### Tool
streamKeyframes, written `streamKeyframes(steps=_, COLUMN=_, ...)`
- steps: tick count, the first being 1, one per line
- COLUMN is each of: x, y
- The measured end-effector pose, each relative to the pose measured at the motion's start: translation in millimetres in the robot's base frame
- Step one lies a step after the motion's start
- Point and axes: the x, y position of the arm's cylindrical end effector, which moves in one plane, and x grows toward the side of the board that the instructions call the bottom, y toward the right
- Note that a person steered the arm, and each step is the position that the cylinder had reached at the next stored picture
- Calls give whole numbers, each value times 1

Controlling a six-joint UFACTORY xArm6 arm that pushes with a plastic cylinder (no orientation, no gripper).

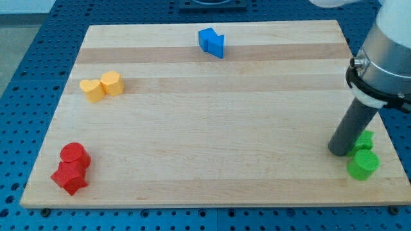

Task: Go near the blue blocks

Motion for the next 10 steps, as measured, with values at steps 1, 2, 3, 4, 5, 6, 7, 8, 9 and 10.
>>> streamKeyframes(steps=1, x=-4, y=-5)
streamKeyframes(steps=2, x=-15, y=-55)
streamKeyframes(steps=3, x=-24, y=-121)
streamKeyframes(steps=4, x=-34, y=-184)
streamKeyframes(steps=5, x=-60, y=-234)
streamKeyframes(steps=6, x=-120, y=-267)
streamKeyframes(steps=7, x=-218, y=-283)
streamKeyframes(steps=8, x=-304, y=-287)
streamKeyframes(steps=9, x=-316, y=-287)
streamKeyframes(steps=10, x=-313, y=-270)
